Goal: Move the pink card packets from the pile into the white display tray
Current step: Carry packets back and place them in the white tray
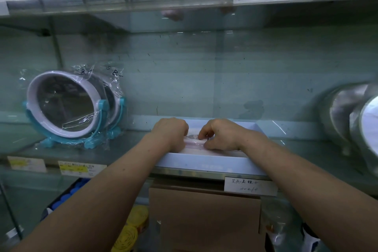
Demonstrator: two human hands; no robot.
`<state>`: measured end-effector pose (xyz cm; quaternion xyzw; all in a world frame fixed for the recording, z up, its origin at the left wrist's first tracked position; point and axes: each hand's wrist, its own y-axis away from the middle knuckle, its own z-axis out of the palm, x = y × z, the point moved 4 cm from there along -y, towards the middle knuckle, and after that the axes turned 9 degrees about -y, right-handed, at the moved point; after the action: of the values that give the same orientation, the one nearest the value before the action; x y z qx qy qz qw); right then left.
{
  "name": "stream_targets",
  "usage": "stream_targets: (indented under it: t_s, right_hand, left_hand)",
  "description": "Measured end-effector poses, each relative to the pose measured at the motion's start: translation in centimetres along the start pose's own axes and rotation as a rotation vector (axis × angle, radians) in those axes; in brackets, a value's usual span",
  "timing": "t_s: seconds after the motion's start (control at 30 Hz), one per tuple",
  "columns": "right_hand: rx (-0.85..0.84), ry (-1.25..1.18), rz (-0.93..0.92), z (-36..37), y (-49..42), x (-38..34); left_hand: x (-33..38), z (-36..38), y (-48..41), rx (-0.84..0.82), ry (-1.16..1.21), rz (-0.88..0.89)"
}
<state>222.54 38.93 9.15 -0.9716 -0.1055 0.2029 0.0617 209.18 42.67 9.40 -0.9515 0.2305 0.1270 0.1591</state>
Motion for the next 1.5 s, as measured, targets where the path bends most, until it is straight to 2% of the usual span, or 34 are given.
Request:
stream_targets:
  t_s: [0.1, 0.33, 0.67, 1.5]
  right_hand:
    - [-0.047, 0.026, 0.022, -0.1, -0.2, 0.0]
    - [-0.148, 0.118, 0.075, -0.2, 0.3, -0.6]
    - [0.005, 0.067, -0.018, -1.7, 2.7, -1.2]
    - [0.018, 0.018, -0.21, -1.3, 3.8, -8.2]
  left_hand:
    - [0.2, -0.2, -0.2, -0.035, -0.025, -0.008]
    - [0.6, -1.0, -0.1, -0.248, -0.012, -0.074]
    - [0.1, -2.6, 2.2, -0.059, -0.022, -0.175]
    - [-2.5, -5.6, 7.6, -0.072, -0.121, -0.35]
